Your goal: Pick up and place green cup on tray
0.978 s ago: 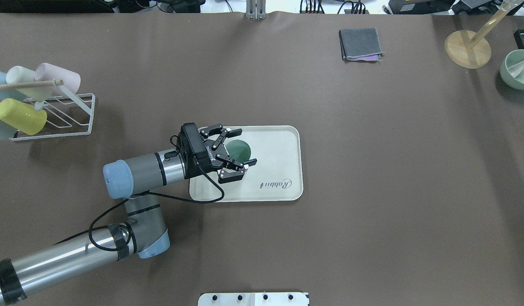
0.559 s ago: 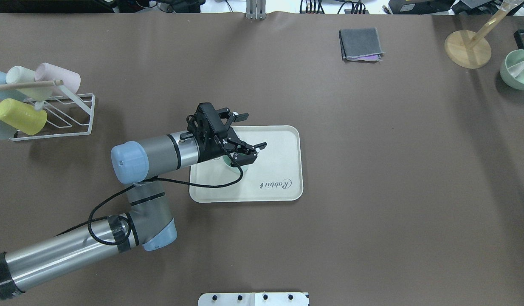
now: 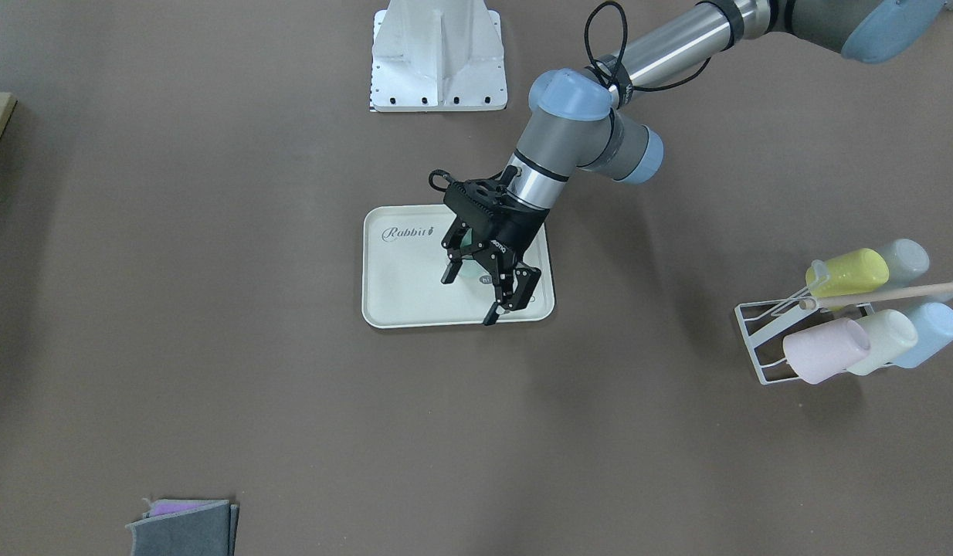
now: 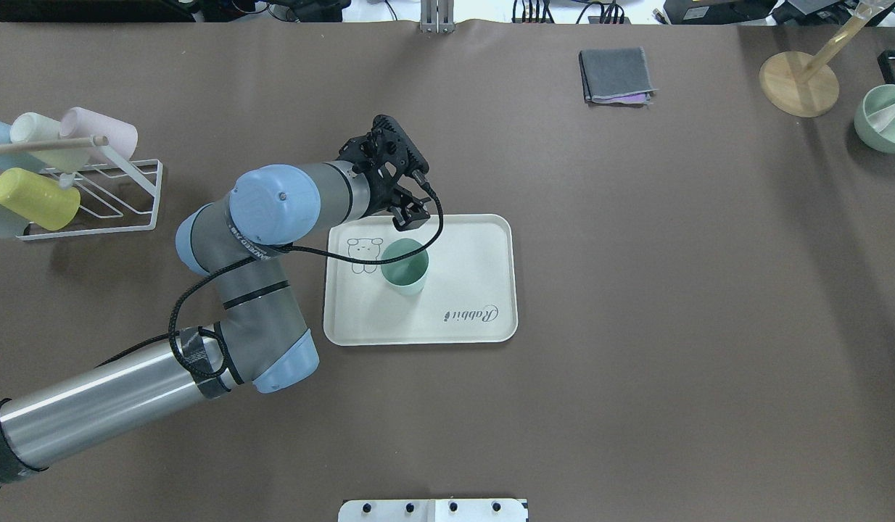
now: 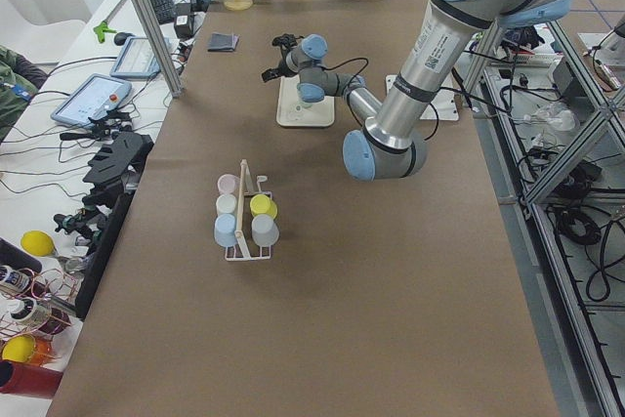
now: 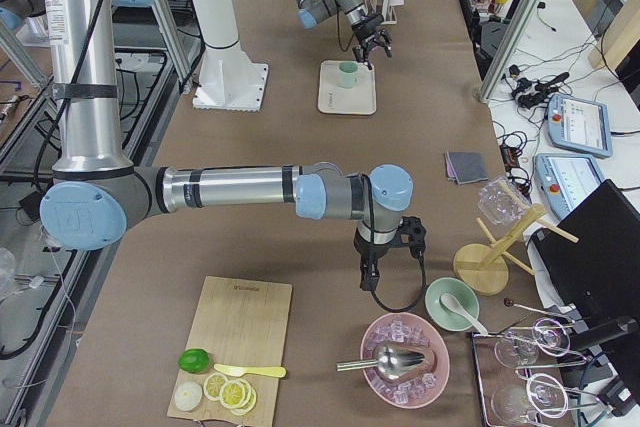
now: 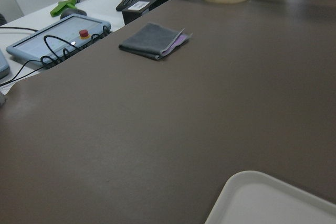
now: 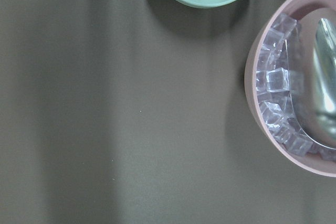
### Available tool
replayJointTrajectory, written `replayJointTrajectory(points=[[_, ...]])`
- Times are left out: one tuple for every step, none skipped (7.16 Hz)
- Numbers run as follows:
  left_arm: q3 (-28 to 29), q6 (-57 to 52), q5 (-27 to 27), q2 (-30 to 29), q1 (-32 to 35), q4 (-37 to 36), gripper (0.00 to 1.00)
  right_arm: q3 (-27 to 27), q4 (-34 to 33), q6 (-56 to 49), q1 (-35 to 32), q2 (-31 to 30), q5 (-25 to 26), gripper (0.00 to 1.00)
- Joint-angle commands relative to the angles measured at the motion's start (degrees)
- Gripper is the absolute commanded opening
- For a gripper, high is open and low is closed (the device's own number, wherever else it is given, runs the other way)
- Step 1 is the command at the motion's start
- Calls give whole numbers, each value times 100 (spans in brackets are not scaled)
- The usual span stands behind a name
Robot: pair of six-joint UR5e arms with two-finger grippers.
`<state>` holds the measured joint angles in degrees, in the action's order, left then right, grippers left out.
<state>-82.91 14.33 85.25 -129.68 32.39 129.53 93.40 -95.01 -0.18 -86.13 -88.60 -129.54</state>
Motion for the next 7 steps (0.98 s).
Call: replayJointTrajectory(points=[[-278, -220, -518, -180, 266, -1688, 99, -6, 0, 0, 0, -8, 17, 100], [-279, -194, -518, -207, 390, -2556, 99, -6, 0, 0, 0, -17, 17, 100], [-279, -168, -527, -207, 469, -2973, 99, -6, 0, 0, 0, -17, 34, 100], [-279, -132, -509, -181, 600, -3230, 99, -6, 0, 0, 0, -26, 43, 100], [-270, -63, -500, -155, 715, -3250, 99, -6, 0, 0, 0, -17, 52, 100], [-270, 121, -274, -146, 847, -3380, 99, -6, 0, 0, 0, -17, 61, 100], [-270, 97, 477, -41, 1126, -3477, 99, -6, 0, 0, 0, -17, 61, 100]])
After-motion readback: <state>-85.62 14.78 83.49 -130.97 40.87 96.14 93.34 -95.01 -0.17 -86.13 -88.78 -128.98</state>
